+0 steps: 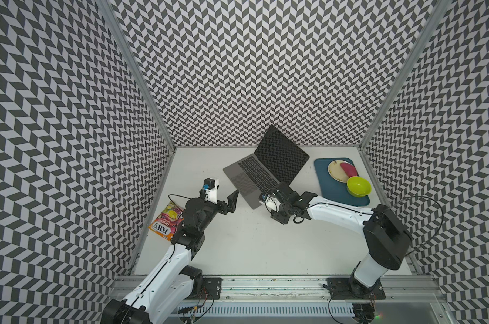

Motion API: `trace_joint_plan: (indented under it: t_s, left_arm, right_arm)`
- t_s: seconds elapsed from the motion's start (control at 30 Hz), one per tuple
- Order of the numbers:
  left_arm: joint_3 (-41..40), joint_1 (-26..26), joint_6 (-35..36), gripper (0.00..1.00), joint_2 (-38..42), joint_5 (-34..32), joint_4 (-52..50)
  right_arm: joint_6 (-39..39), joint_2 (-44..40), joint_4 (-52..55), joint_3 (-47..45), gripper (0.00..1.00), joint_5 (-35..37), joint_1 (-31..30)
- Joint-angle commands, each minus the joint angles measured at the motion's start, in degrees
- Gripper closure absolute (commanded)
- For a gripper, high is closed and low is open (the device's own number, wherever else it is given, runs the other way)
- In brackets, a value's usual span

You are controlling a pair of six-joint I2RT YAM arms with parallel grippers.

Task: Insert the wireless mouse receiver into the laptop
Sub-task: Place the mouse at the center of the board.

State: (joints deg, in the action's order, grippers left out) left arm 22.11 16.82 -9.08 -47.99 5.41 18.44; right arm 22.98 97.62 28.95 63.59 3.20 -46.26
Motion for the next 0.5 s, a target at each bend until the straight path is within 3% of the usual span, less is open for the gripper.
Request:
trace_joint_plan:
  t_s: [0.0,0.07,0.13,0.27,0.37,0.47]
  left_arm:
    - [-2.59,-0.3,-2.54,0.0,0.83,-11.29,5.3]
    - [-4.5,-0.3,-1.89,0.0,0.62,-17.22,8.61]
    - [-6.51,-0.3,-0.48,0.0,-0.13,-23.53,12.87]
    - [-10.76,-1.71,4.09,0.0,-4.95,-33.59,23.28]
    - [-12.99,-6.02,6.48,0.0,-11.88,-31.38,30.95]
    - [-15.58,-10.59,8.19,0.0,-18.76,-21.26,41.03]
  right_arm:
    - [-0.09,-0.73,-2.54,0.88,0.31,-1.86,-0.18]
    - [-1.01,-1.63,-4.85,-0.01,0.24,-3.08,-0.23]
    - [-3.01,-2.83,-7.78,-1.08,0.08,-3.28,0.13]
    - [-13.19,-7.12,-16.26,-4.32,0.0,-1.93,5.39]
    - [-23.32,-13.95,-25.18,-11.21,0.0,1.31,13.56]
    - [-29.73,-21.12,-32.7,-18.51,0.0,4.25,23.27]
